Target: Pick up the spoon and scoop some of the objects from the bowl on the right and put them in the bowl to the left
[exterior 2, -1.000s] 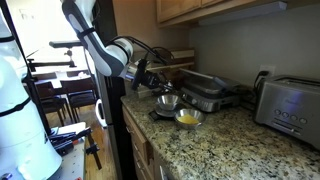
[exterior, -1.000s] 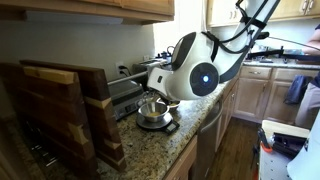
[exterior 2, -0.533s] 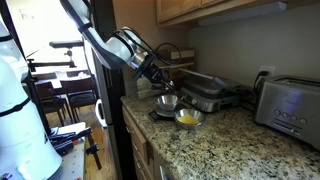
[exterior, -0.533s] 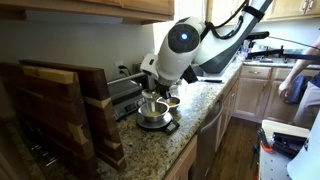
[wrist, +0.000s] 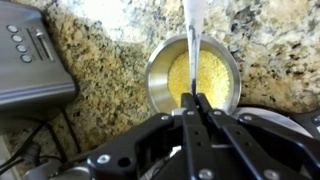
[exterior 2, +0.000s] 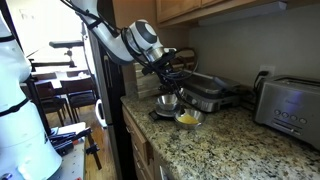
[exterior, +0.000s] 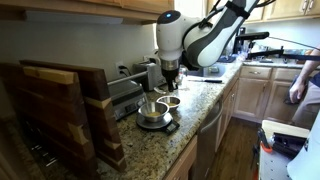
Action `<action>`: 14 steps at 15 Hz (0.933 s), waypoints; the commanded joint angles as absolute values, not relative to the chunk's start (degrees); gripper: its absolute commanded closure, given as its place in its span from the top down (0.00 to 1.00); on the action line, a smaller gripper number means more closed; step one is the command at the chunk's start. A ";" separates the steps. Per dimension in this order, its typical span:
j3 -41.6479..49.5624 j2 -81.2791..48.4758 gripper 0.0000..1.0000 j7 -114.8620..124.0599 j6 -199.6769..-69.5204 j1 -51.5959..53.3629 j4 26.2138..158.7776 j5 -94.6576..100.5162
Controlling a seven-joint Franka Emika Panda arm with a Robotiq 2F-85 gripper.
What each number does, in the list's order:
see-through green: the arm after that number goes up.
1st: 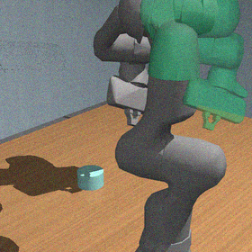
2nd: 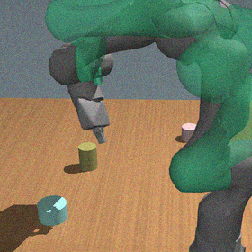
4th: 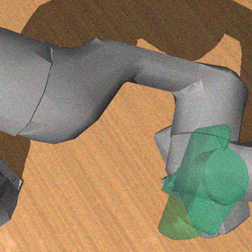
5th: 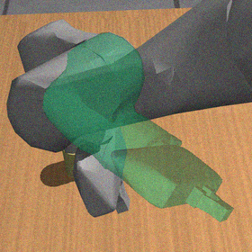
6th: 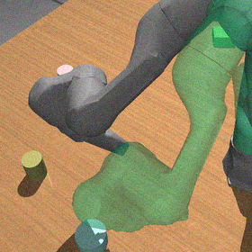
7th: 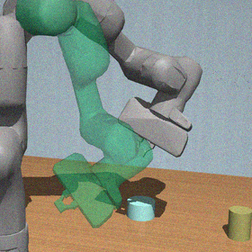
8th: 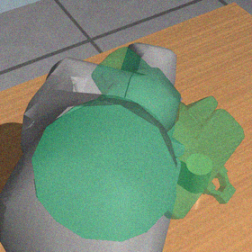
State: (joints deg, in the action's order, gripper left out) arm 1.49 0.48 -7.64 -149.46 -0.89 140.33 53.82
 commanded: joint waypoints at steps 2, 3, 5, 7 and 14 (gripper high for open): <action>2.62 -0.20 0.03 -22.74 -145.08 -2.70 136.30 32.70; 2.80 -0.32 0.02 -24.86 -143.72 -3.11 135.17 28.79; 3.14 -0.90 0.02 -28.60 -140.14 -3.62 132.35 22.15; 3.60 -1.54 0.02 -30.39 -136.91 -4.24 129.73 17.91; 6.09 -6.67 0.03 -33.30 -133.90 -8.26 123.07 8.54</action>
State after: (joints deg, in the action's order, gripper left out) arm 5.02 -4.46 -30.69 -135.88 -6.49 126.13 12.81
